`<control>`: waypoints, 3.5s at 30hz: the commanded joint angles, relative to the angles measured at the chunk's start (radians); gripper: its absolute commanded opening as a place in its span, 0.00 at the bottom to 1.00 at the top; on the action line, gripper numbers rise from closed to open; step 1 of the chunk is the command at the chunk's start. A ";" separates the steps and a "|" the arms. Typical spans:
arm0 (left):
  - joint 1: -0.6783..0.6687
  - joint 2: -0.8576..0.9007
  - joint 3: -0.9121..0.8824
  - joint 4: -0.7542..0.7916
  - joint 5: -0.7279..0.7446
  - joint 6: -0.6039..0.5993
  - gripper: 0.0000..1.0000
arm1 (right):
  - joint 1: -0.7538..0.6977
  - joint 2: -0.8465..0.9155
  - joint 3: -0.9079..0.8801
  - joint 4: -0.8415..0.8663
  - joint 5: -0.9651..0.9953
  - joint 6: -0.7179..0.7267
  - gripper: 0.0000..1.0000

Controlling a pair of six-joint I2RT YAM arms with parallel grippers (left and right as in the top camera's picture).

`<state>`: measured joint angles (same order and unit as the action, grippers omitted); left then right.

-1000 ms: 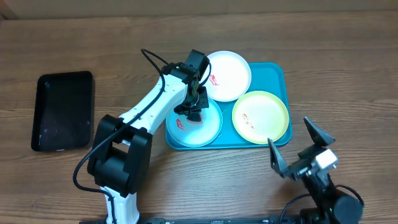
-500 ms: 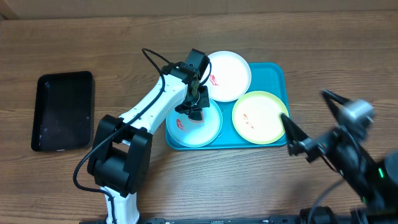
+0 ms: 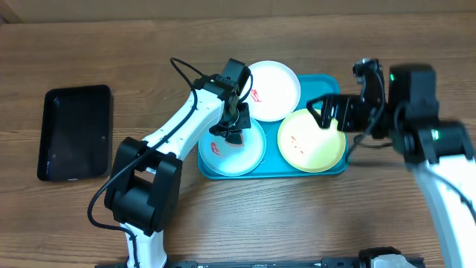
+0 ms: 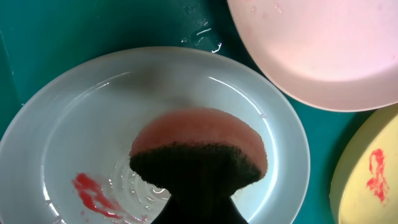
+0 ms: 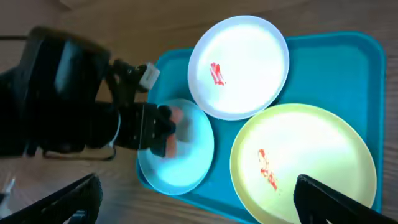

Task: Clean dirty plates on tray and stack at the side
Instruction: 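Reach the right gripper to the light-blue plate rim and grasp it, then scrub the light-blue plate with the sponge while the right gripper holds it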

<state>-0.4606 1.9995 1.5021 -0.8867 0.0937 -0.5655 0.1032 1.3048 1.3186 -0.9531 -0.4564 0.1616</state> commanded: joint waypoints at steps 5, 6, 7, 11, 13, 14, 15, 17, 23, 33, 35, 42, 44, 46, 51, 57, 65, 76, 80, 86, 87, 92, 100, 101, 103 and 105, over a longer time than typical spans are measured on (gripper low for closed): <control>0.002 0.003 -0.002 0.002 0.008 0.028 0.04 | 0.011 0.169 0.081 0.061 -0.243 0.050 0.67; 0.002 0.003 -0.002 0.002 0.008 0.027 0.04 | 0.020 0.184 0.081 0.077 -0.234 0.053 0.57; 0.002 0.003 -0.002 0.001 0.008 0.027 0.04 | 0.032 0.201 0.081 0.094 -0.210 0.070 0.55; 0.002 0.003 -0.002 0.002 0.008 0.027 0.05 | 0.104 0.261 0.081 0.139 0.013 0.237 0.55; 0.002 0.003 -0.002 0.001 0.008 0.027 0.04 | 0.158 0.299 0.081 0.159 0.133 0.290 0.54; 0.002 0.003 -0.002 0.002 0.008 0.027 0.04 | 0.183 0.318 0.081 0.170 0.172 0.305 0.54; 0.002 0.003 -0.002 0.002 0.008 0.026 0.04 | 0.208 0.339 0.081 0.180 0.213 0.321 0.55; 0.002 0.003 -0.002 0.002 0.008 0.022 0.04 | 0.251 0.383 0.081 0.185 0.323 0.352 0.55; 0.002 0.003 -0.002 -0.014 0.008 0.019 0.04 | 0.296 0.498 0.081 0.190 0.437 0.414 0.50; 0.002 0.003 -0.002 -0.010 0.008 0.019 0.04 | 0.317 0.589 0.045 0.258 0.323 0.223 0.43; 0.002 0.003 -0.002 -0.009 0.008 0.019 0.04 | 0.323 0.602 0.035 0.268 0.319 0.222 0.44; 0.002 0.003 -0.002 -0.010 0.008 0.019 0.04 | 0.337 0.662 0.029 0.260 0.253 0.121 0.44; 0.002 0.003 -0.002 -0.010 0.008 0.019 0.04 | 0.337 0.673 0.029 0.261 0.253 0.117 0.44; 0.002 0.003 -0.002 -0.010 0.008 0.019 0.04 | 0.337 0.685 0.029 0.256 0.237 0.091 0.44; 0.002 0.003 -0.002 -0.009 0.008 0.019 0.04 | 0.339 0.708 0.029 0.239 0.177 0.032 0.44; 0.002 0.003 -0.002 -0.013 0.009 0.019 0.04 | 0.341 0.731 0.029 0.223 0.174 0.049 0.39; -0.006 0.027 -0.003 -0.014 0.023 0.019 0.04 | 0.341 0.756 0.029 0.238 0.174 0.075 0.24; -0.015 0.061 -0.002 -0.012 0.064 0.032 0.44 | 0.341 0.756 0.029 0.238 0.174 0.077 0.21; -0.010 0.061 -0.002 -0.027 0.063 0.039 0.36 | 0.341 0.756 0.029 0.238 0.174 0.077 0.21; -0.016 0.061 -0.003 -0.040 0.061 0.038 0.36 | 0.341 0.756 0.029 0.238 0.174 0.077 0.21; -0.019 0.062 -0.004 -0.040 0.060 0.038 0.33 | 0.341 0.756 0.029 0.238 0.174 0.077 0.21; -0.034 0.079 -0.004 -0.034 0.052 0.038 0.12 | 0.341 0.756 0.029 0.238 0.174 0.077 0.21; -0.014 0.090 -0.003 -0.136 -0.109 0.039 0.04 | 0.341 0.756 0.029 0.237 0.174 0.077 0.21; -0.010 0.090 -0.003 -0.162 -0.160 0.039 0.04 | 0.341 0.756 0.029 0.237 0.174 0.077 0.21; 0.000 0.090 -0.003 -0.224 -0.294 0.038 0.04 | 0.341 0.756 0.029 0.238 0.174 0.077 0.21; 0.006 0.090 -0.003 -0.246 -0.360 0.038 0.04 | 0.341 0.756 0.029 0.238 0.174 0.077 0.21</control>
<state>-0.4789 2.0644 1.5002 -1.0981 -0.0441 -0.5396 0.4393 2.0361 1.3518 -0.7174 -0.2886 0.2348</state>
